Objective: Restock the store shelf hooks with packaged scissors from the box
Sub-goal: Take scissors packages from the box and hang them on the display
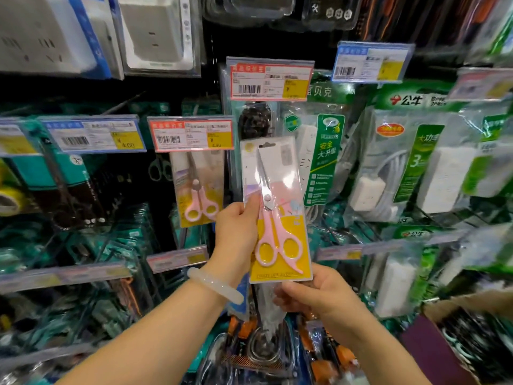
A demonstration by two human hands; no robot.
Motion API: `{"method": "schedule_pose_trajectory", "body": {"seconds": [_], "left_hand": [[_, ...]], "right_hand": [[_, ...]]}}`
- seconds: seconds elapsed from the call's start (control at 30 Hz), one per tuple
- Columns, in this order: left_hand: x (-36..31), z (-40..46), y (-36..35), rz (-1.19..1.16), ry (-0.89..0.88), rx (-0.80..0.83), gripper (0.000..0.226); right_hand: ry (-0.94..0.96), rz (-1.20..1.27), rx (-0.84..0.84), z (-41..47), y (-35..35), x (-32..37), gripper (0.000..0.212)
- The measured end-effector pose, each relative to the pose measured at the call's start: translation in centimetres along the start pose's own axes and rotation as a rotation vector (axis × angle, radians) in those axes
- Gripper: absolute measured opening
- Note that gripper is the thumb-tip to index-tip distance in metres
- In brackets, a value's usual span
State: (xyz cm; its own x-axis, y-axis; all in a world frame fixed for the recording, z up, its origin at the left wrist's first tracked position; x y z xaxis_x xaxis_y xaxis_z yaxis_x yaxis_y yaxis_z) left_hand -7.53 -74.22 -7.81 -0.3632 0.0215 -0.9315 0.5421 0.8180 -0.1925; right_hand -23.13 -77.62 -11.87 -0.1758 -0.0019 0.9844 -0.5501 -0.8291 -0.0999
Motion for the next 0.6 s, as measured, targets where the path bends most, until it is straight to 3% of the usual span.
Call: {"method": "schedule_pose_trajectory", "body": {"seconds": [0.1, 0.23, 0.33, 0.4, 0.47, 0.6], "left_hand": [[-0.1, -0.4, -0.2, 0.086, -0.064, -0.026, 0.035], [-0.6, -1.2, 0.1, 0.232, -0.174, -0.065, 0.041], [-0.4, -1.5, 0.8, 0.255, -0.205, -0.088, 0.040], [-0.2, -1.8, 1.3, 0.320, -0.247, -0.092, 0.039], [0.0, -2.4, 1.7, 0.373, -0.291, -0.075, 0.038], [0.8, -3.6, 2.7, 0.435, -0.325, -0.018, 0.035]], "right_hand": [[0.021, 0.037, -0.006, 0.1, 0.2, -0.2, 0.021], [-0.018, 0.143, -0.028, 0.2, 0.9, -0.3, 0.059], [0.000, 0.166, 0.083, 0.8, 1.1, 1.0, 0.076], [0.034, 0.188, 0.140, 1.6, 0.9, 2.7, 0.068], [0.096, 0.185, 0.083, 3.2, 0.4, 4.7, 0.050], [0.225, 0.080, -0.308, 7.7, 0.3, 6.4, 0.014]]}}
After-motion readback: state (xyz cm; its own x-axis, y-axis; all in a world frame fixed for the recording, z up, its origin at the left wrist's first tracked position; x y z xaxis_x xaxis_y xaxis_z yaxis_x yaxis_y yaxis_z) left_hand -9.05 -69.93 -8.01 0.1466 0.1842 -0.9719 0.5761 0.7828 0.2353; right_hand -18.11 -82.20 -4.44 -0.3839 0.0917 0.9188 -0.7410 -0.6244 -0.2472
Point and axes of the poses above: each hand's wrist, its own z-axis towards the middle knuckle, its own y-axis out of the back of the hand, x = y × z, the point moved 5 cm from there along z, towards the middle knuckle, and after that the axes turned 14 degrees about y, right-handed, at the moved point
